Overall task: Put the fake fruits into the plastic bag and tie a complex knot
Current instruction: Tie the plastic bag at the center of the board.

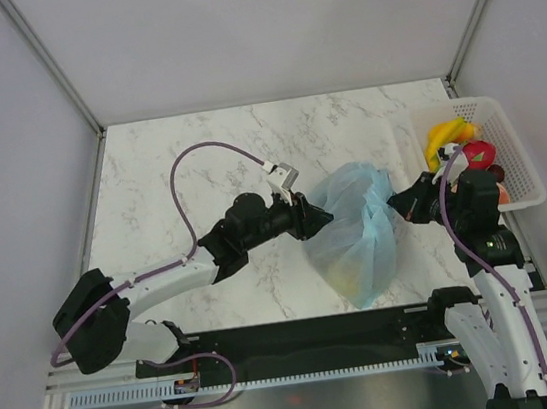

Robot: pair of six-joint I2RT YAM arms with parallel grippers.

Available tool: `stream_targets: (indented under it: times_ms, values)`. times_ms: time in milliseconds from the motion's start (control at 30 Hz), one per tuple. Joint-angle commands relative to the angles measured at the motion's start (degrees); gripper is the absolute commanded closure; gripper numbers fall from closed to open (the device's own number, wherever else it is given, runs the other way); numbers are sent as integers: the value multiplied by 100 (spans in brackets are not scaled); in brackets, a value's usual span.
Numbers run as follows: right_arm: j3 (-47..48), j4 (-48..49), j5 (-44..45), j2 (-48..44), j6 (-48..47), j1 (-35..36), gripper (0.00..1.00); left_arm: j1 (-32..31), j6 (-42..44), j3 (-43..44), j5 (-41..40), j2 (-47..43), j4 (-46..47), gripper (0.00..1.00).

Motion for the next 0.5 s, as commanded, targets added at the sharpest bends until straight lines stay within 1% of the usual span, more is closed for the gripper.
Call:
stream_targets:
  times_ms: [0,100,167,233,267,367,467]
  values:
    - [-55,423,-237,-9,-264,15,100,-27,-654,125,356,275,1740,56]
    - [-143,598,-272,-44,-212,6,100,-53,-917,-40,472,400,2416,53]
    - [-205,678,-299,-114,-159,7,100,-53,-1006,-120,525,435,2706,50]
    - [-249,731,-290,-167,-106,6,100,-62,-1032,-24,647,540,2673,48]
    - [-249,748,-273,-176,-97,15,100,-62,-1067,37,822,584,2603,48]
    - [-223,757,-281,-150,-88,7,100,-88,-1269,195,999,812,2698,48]
    - [-205,766,-299,-132,-62,6,100,-97,-1445,222,1000,953,2681,48]
